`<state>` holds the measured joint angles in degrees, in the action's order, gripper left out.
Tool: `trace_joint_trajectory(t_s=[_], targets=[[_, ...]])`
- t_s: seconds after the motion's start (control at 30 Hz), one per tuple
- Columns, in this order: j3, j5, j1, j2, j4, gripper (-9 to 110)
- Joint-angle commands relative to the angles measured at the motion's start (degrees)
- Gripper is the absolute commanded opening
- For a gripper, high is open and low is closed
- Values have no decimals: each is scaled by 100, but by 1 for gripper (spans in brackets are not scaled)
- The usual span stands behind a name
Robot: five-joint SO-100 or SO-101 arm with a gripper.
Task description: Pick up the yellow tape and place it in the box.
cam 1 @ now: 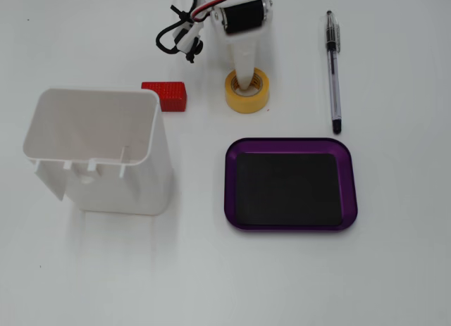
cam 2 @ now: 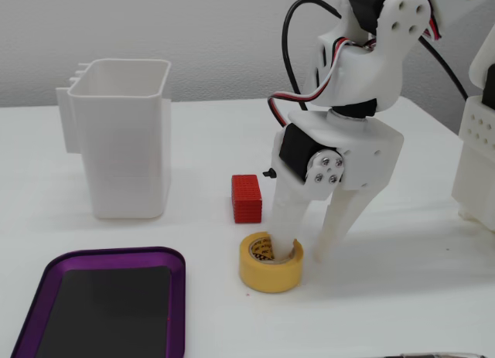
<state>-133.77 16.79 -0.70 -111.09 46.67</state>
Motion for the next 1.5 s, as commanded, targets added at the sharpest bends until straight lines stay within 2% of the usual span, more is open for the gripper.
trace_joint_trajectory(t_s=[0.0, 0.1, 0.3, 0.53, 0.67, 0.9, 1.27, 1.47], targets=[[44, -26, -53, -79, -9, 0], [132, 18, -176, -141, 281, -1], [1468, 26, -615, -483, 923, -1], [2953, -9, -835, -439, 501, -1], [3208, -9, -791, 62, -149, -1], [3744, -9, -791, 1626, -475, 0], [4597, -9, -791, 3155, -299, 0], [4649, -9, -800, 3182, 299, 10]])
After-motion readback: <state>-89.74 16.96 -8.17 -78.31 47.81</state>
